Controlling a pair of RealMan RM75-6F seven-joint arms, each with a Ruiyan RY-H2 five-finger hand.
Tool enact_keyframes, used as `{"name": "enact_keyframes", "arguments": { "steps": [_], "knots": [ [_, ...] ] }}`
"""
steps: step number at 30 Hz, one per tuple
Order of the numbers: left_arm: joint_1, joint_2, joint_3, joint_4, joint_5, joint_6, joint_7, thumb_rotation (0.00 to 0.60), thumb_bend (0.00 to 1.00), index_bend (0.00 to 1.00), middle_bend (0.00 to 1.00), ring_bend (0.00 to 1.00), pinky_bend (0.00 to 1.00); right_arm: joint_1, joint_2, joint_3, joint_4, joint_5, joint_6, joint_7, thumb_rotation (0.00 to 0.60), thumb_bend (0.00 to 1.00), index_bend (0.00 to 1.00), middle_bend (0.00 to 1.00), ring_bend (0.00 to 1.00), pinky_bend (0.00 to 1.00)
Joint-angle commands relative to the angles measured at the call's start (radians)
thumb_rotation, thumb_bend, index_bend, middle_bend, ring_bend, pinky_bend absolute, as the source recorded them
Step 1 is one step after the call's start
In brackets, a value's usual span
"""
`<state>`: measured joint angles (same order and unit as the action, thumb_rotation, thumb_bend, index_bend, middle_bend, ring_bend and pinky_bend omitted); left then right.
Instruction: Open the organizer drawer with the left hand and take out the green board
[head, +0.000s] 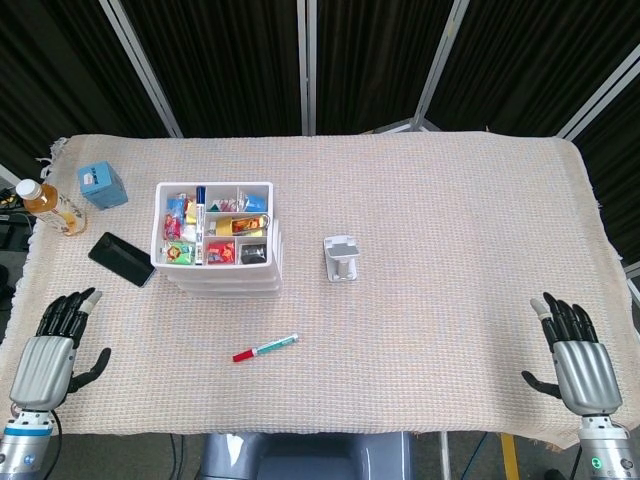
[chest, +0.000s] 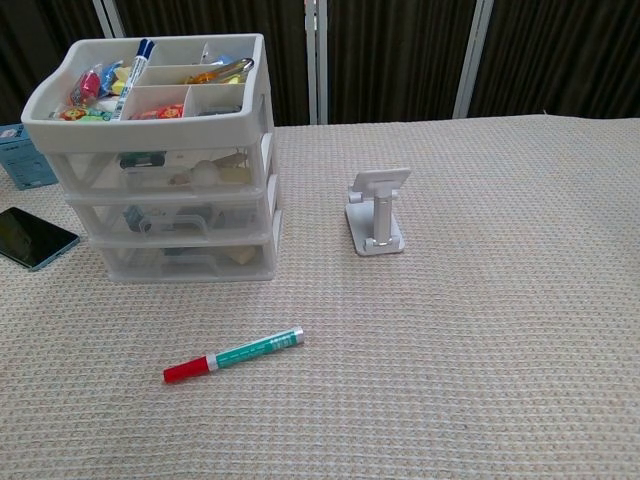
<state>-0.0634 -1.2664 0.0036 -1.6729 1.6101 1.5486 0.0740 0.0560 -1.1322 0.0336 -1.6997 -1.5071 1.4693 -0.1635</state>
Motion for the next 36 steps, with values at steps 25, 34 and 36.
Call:
{"name": "enact_keyframes", "arguments": {
  "steps": [25,34,36],
  "knots": [
    [-0.274,-0.109,-0.032,-0.085,-0.126,-0.433,-0.634,0.600,1.00,0.00,0.71,0.73,0.60,-0.001,0.022,-0.002,-0.014,-0.007,-0.002,0.039,0.600,0.01,0.10,0.00,0.00,0.00],
    [-0.309,-0.163,-0.072,-0.055,-0.209,-0.481,-0.627,0.600,1.00,0.00,0.71,0.73,0.60,0.001,0.023,-0.003,-0.016,-0.008,-0.004,0.038,0.600,0.02,0.10,0.00,0.00,0.00],
    [-0.316,-0.173,-0.077,-0.049,-0.218,-0.490,-0.621,0.600,1.00,0.00,0.71,0.73,0.60,0.001,0.023,-0.002,-0.016,-0.008,-0.005,0.038,0.600,0.02,0.10,0.00,0.00,0.00]
  ]
}}
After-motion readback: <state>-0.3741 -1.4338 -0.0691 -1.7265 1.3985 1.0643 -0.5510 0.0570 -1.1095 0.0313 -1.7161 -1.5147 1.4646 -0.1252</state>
